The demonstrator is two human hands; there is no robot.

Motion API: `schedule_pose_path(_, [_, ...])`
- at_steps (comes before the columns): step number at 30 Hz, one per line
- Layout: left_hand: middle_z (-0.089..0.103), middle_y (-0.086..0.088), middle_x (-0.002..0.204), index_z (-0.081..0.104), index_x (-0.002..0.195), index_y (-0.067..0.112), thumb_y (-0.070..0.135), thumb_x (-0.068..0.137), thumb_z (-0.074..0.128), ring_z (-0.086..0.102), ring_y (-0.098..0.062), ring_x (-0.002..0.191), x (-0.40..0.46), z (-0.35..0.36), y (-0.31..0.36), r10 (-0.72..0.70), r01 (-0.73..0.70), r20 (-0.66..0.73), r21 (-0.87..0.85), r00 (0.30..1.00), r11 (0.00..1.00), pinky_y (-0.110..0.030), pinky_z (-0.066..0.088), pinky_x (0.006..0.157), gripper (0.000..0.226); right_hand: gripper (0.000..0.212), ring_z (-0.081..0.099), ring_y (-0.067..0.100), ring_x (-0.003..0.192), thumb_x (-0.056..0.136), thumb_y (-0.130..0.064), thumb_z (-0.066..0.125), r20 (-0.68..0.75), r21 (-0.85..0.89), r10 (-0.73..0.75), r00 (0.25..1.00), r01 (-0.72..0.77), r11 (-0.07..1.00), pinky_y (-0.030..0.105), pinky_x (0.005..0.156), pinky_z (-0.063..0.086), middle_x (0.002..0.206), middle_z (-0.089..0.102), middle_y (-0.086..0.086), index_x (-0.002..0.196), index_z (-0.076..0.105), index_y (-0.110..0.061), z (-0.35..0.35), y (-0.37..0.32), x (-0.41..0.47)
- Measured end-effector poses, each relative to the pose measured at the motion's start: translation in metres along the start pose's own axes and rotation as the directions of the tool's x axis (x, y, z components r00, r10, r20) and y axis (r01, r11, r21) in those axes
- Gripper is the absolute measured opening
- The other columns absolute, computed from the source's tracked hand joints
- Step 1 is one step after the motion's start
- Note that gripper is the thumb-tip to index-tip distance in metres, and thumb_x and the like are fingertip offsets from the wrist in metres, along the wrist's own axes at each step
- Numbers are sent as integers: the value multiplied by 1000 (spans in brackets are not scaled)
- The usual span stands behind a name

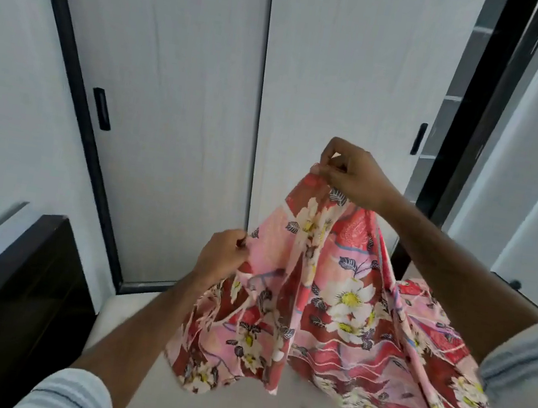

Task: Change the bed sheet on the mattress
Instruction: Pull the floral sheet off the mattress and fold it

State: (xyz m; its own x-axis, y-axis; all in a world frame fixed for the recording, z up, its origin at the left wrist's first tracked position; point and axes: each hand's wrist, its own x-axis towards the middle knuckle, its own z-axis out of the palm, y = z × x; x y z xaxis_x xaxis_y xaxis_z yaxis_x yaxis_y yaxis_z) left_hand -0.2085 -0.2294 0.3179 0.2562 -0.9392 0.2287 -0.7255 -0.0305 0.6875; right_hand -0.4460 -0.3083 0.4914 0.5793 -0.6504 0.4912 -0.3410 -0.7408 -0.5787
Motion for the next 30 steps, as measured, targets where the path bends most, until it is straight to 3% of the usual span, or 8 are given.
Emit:
schedule_pose_path(6, [49,5,63,53,69,19,12,90,56,45,-11,62,10,-3,-11,-101,50,-149,-313,984,948,-31,31,60,22,25,68,44,69,95,-39,65,-95,81,85,992,-77,994,52,60,51,81,74,15,91,50,-19,-26,41,2])
schedule_pose_path(9, [53,5,74,57,83,21,13,102,52,47,-8,69,19,-26,-6,-46,-52,-259,-361,965,931,-31,35,64,21,21,71,38,74,100,-32,59,-165,54,142,976,-135,989,45,62,55,84,75,13,96,48,-15,-31,55,3])
schedule_pose_path(13, [62,7,85,62,94,29,38,95,63,55,-3,76,38,-91,20,204,-257,-221,-248,954,934,-22,41,70,9,22,72,29,76,101,-33,57,-276,66,199,940,-188,980,40,62,56,86,71,8,101,49,-12,-41,66,19])
schedule_pose_path(16, [68,-2,87,69,94,19,35,87,78,58,-10,75,52,-146,52,260,-256,-58,70,964,964,-26,41,68,20,24,69,25,79,100,-37,58,-384,151,259,886,-216,965,42,66,56,93,67,8,102,50,-14,-60,61,44])
schedule_pose_path(19, [64,-9,77,69,86,6,31,85,81,52,-16,69,65,-197,84,313,-258,-250,230,916,938,-23,35,60,27,22,66,25,78,96,-39,63,-462,262,276,843,-168,950,44,71,56,100,69,16,92,52,-21,-78,54,71])
schedule_pose_path(23, [63,3,74,71,86,17,20,85,81,55,-10,68,70,-246,113,174,-310,-569,-151,803,939,-24,42,61,10,21,66,18,71,97,-36,64,-385,396,234,893,-70,916,28,59,57,90,66,8,89,53,-20,-85,32,90])
schedule_pose_path(26, [67,3,80,70,86,20,11,91,73,62,-13,73,65,-255,126,45,-379,-642,-394,766,837,-21,51,62,11,21,65,7,58,97,-30,64,-273,446,147,951,-11,895,20,51,53,80,65,5,96,55,-12,-91,21,93])
schedule_pose_path(30, [67,1,81,69,89,15,17,95,69,63,-11,75,65,-253,130,-30,-447,-672,-524,740,725,-22,53,64,7,18,66,9,58,97,-26,63,-217,470,95,972,19,883,21,51,54,80,67,8,97,56,-9,-94,16,97])
